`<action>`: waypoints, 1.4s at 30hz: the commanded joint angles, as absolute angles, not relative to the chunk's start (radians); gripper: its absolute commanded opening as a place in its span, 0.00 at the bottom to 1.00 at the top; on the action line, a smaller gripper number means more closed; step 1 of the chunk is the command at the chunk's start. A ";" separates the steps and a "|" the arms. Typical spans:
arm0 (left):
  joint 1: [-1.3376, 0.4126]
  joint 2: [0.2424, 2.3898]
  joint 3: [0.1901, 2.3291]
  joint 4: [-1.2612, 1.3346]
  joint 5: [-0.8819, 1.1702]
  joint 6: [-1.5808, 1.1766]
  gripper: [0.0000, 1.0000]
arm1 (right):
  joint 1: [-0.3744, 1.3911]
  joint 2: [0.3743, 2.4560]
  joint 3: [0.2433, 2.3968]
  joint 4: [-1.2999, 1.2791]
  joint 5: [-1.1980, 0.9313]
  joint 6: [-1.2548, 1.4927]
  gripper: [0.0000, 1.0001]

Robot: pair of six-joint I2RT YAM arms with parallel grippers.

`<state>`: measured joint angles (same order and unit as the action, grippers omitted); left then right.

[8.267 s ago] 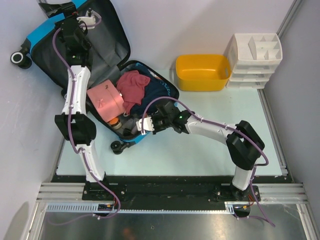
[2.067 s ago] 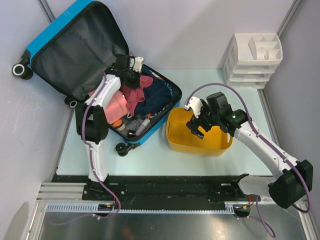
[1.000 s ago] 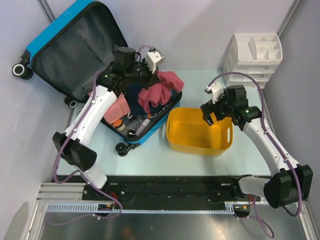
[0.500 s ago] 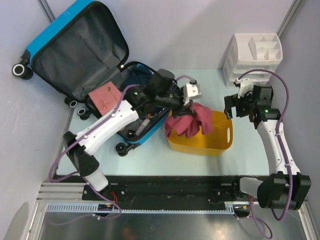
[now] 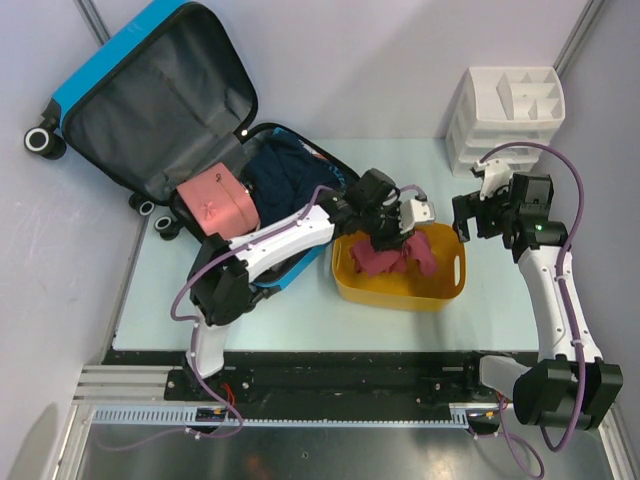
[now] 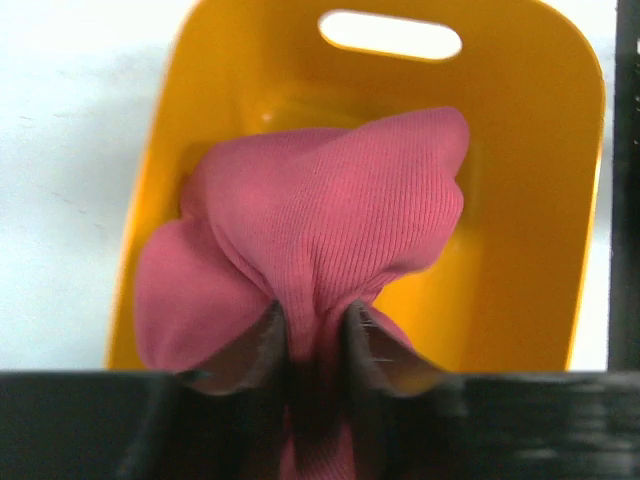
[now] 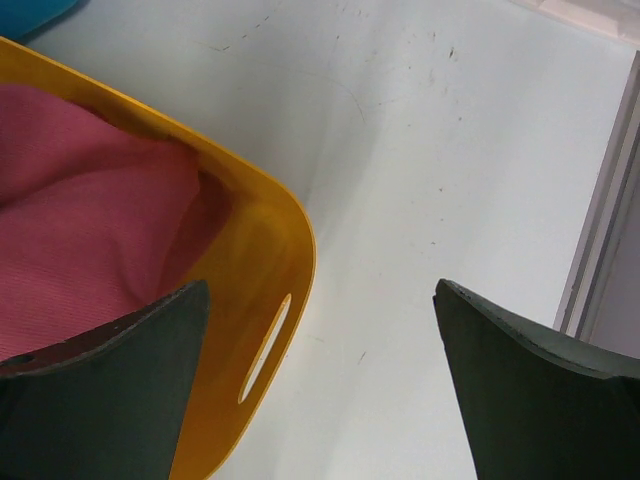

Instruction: Open, take out, and arrange the luggage

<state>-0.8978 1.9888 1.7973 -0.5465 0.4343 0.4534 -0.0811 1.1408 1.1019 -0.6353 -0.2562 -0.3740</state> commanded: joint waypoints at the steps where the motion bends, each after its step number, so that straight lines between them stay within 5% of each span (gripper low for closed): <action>1: -0.945 1.968 1.701 -0.480 0.506 0.568 0.53 | -0.086 1.112 1.141 -0.660 -0.281 -0.403 1.00; 2: -0.943 1.970 1.691 -0.482 0.515 0.557 0.73 | -0.086 1.114 1.141 -0.663 -0.287 -0.408 1.00; 4: -0.930 1.954 1.692 -0.483 0.544 0.523 0.82 | -0.086 1.114 1.141 -0.660 -0.290 -0.422 1.00; 5: -0.925 1.921 1.703 -0.483 0.551 0.512 0.99 | -0.086 1.115 1.141 -0.660 -0.294 -0.423 1.00; 15: -0.657 1.706 1.795 -0.554 0.585 0.422 1.00 | -0.086 1.170 1.169 -0.618 -0.360 -0.400 1.00; 23: -0.431 1.756 1.749 -0.626 0.404 0.679 1.00 | -0.086 1.187 1.175 -0.607 -0.396 -0.380 1.00; 42: -0.474 2.008 1.753 -0.698 0.244 0.985 1.00 | -0.086 1.190 1.175 -0.635 -0.377 -0.377 1.00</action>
<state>-0.4599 1.9797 1.7500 -0.6983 0.2646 0.9245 -0.0811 1.1946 1.1355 -0.6357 -0.3794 -0.3779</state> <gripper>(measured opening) 0.996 0.994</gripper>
